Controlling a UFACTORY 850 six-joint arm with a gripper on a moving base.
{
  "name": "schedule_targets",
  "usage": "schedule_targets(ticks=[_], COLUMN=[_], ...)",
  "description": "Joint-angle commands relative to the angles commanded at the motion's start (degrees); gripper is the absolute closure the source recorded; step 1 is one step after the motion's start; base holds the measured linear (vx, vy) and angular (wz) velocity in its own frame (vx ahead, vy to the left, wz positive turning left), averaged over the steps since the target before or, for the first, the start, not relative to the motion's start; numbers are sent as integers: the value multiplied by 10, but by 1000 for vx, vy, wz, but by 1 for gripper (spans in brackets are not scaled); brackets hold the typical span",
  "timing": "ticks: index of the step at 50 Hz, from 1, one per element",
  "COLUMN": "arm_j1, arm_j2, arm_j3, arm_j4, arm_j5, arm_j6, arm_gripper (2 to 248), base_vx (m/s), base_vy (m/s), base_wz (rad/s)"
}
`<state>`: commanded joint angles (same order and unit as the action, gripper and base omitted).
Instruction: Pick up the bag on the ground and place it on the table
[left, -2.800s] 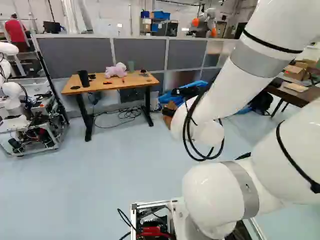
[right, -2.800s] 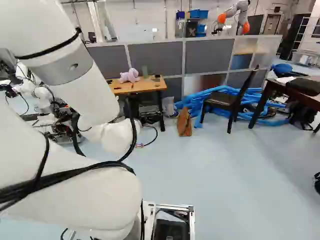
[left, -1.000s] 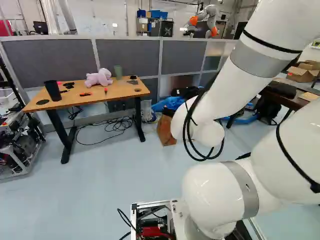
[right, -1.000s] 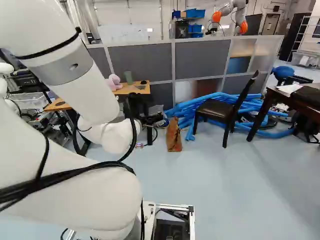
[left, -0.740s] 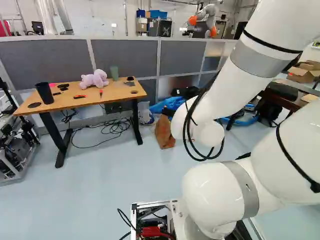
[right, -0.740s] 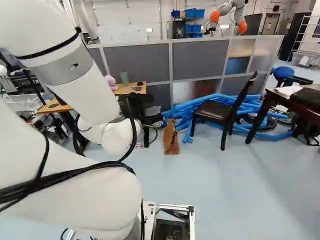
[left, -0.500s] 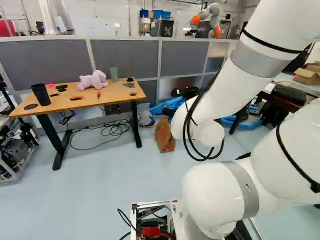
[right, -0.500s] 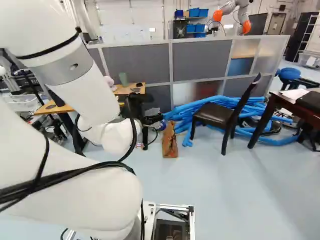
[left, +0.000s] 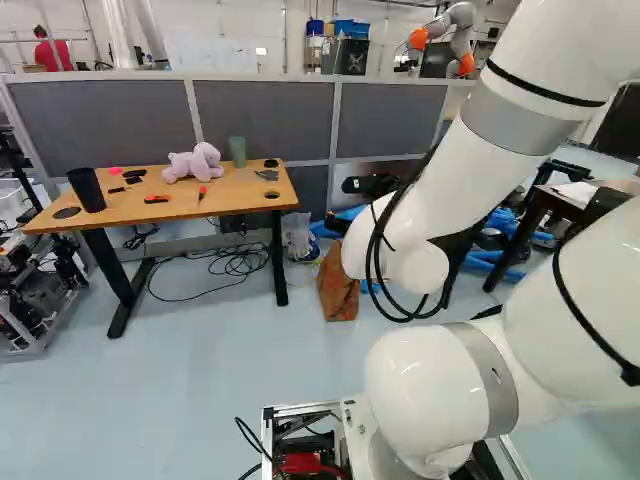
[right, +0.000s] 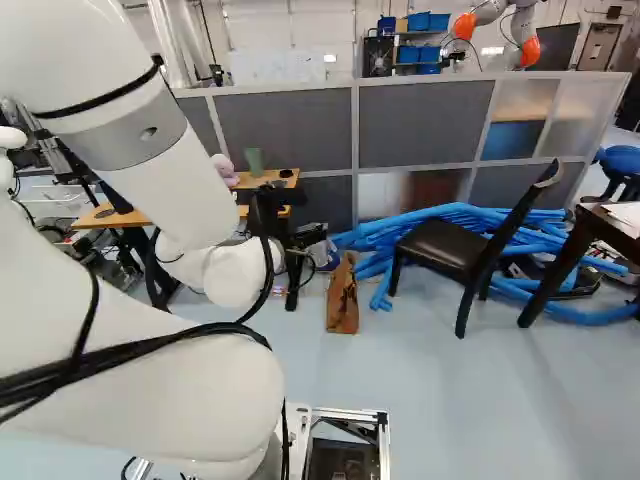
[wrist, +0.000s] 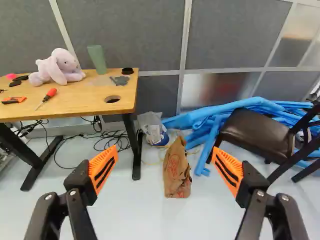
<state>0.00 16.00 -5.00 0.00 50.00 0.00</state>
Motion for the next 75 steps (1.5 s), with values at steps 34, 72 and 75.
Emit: schedule_targets(ticks=[34, 72, 75], arm_j1=[0, -2, -3], arm_j2=[0, -5, -8], arm_j3=[0, -4, -6], arm_j4=[0, 0, 0], arm_j5=[0, 0, 0], arm_j6=[0, 0, 0], arm_gripper=[3, 3, 3], base_vx=[199, 164, 47], base_vy=[-122, -149, -36], base_wz=[154, 1, -15])
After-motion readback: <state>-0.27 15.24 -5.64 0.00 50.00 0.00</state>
